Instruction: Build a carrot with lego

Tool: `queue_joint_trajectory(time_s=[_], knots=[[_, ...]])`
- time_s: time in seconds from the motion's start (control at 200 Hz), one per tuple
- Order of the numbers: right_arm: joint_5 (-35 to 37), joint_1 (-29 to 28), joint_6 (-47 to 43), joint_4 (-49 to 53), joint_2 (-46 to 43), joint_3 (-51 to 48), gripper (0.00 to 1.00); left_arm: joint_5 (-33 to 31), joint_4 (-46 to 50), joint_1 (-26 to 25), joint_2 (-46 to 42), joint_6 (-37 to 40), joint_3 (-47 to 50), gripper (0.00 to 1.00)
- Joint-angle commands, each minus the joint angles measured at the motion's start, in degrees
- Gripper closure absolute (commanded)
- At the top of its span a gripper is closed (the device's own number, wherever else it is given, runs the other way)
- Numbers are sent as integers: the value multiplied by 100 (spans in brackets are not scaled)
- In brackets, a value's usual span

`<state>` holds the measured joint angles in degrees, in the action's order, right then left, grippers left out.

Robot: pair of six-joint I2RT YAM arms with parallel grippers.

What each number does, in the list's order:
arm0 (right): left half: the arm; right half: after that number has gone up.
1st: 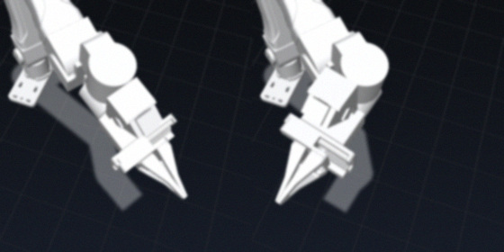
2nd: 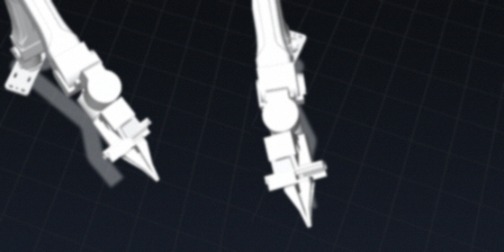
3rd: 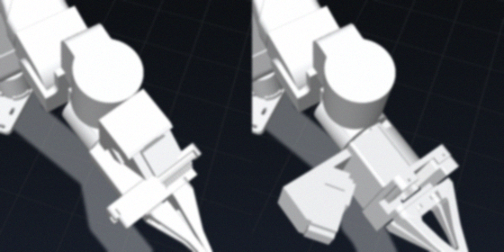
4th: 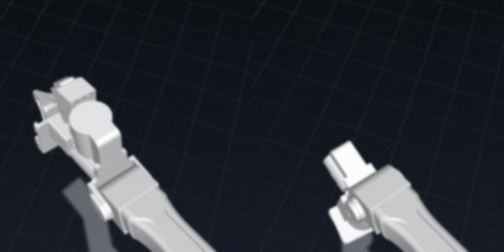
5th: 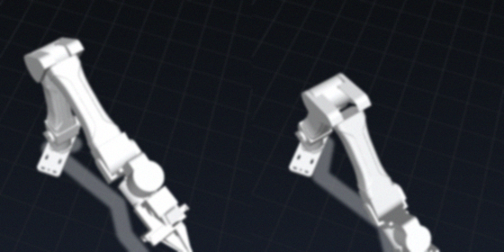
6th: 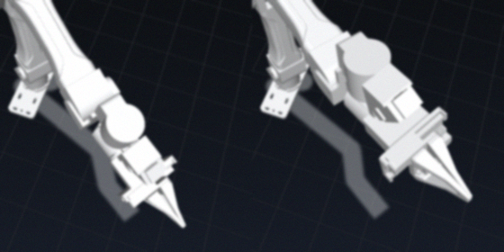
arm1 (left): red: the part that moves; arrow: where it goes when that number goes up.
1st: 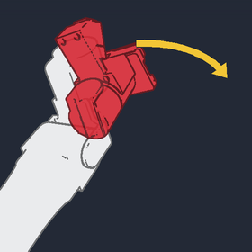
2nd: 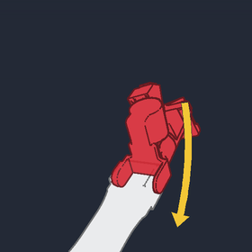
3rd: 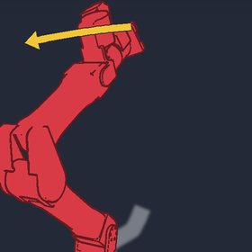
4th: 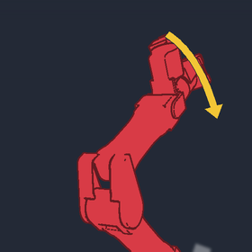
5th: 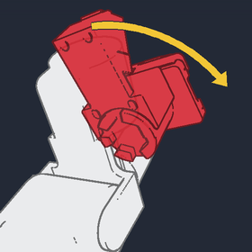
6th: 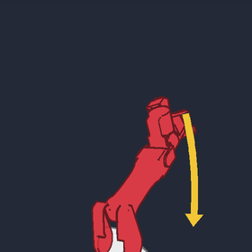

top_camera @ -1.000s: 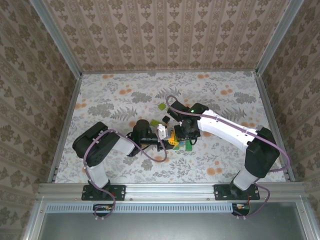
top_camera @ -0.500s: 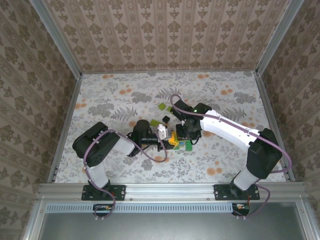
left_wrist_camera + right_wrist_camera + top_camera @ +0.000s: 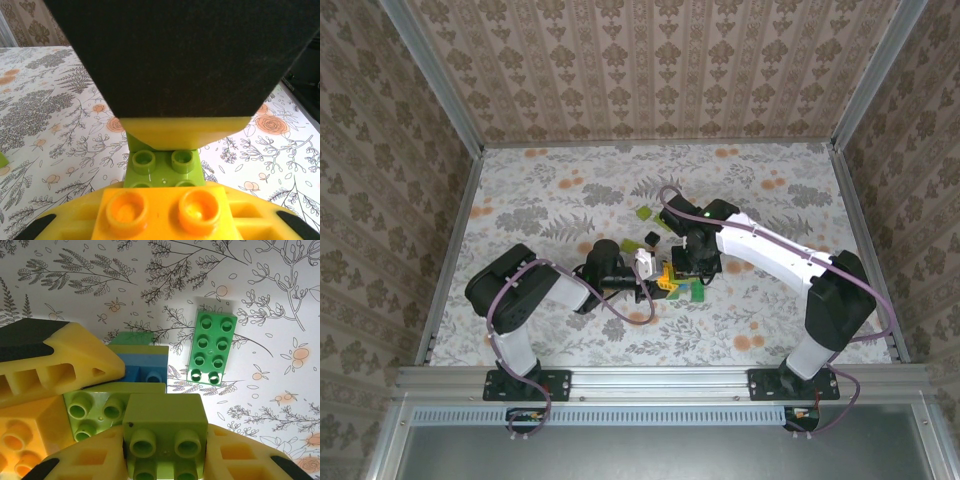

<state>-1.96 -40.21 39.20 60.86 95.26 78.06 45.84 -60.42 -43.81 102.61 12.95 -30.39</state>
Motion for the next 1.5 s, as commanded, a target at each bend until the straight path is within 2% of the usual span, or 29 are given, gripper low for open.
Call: queue_joint_trajectory(time_s=[0.0, 0.185, 0.51, 0.945, 1.205, 1.495], knots=[[73, 61, -24, -118, 533, -298, 72, -242, 298, -69, 84, 424, 29, 82], [11, 66, -97, -151, 369, -140, 52, -239, 326, -75, 71, 436, 24, 82], [251, 205, -163, -1, -333, 90, 32, -228, 420, -70, 49, 463, 10, 82], [563, 756, -509, 242, -1458, 318, 29, -225, 526, -6, -10, 316, -50, 82], [549, 882, -593, -293, -1866, -470, 28, 49, 884, 372, -579, -687, -158, 82], [417, 899, -814, -1035, -2206, -1364, 28, -366, 2776, 572, -1769, -1308, -609, 81]])
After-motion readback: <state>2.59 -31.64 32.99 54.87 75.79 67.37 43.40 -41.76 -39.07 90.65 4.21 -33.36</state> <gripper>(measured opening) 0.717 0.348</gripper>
